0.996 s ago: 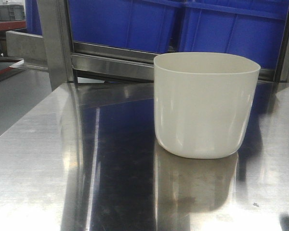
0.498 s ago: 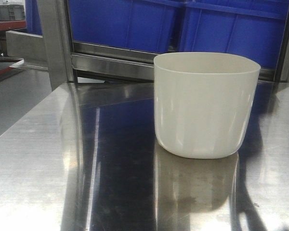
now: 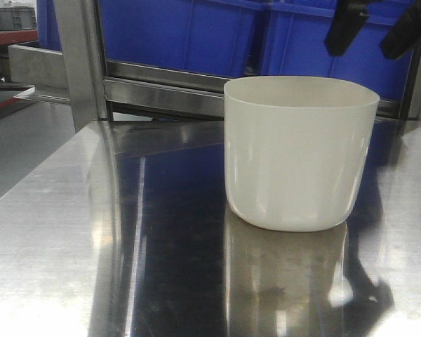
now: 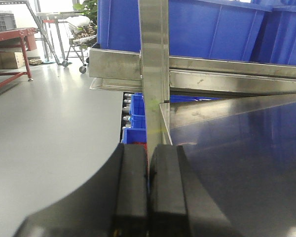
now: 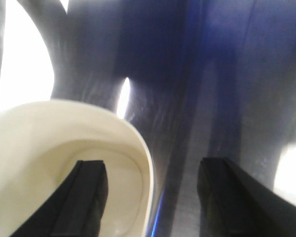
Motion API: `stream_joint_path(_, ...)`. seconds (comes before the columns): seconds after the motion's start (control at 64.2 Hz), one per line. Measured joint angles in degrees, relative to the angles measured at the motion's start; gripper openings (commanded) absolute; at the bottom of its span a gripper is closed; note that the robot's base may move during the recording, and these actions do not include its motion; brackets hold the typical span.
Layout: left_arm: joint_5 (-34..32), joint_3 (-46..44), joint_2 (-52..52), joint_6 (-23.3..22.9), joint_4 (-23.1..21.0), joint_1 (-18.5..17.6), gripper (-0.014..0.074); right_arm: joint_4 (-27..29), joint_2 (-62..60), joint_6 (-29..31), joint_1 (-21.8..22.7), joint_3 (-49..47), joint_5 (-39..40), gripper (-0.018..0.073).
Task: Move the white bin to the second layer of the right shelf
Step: 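Move the right gripper to the white bin's rim and grasp it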
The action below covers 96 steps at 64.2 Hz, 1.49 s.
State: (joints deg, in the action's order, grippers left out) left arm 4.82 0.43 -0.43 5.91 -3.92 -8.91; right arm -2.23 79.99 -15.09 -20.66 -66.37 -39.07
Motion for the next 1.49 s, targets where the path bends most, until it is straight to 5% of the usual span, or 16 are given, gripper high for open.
stream_joint_path(1.292,0.0,0.0,0.0,0.0,0.0,0.0,0.0085,2.8,12.5,0.0,0.0,0.0,0.0,0.0517)
stream_joint_path(1.495,0.0,0.0,0.0,0.0,0.0,0.0,0.0085,3.2,12.5,0.0,0.0,0.0,0.0,0.0323)
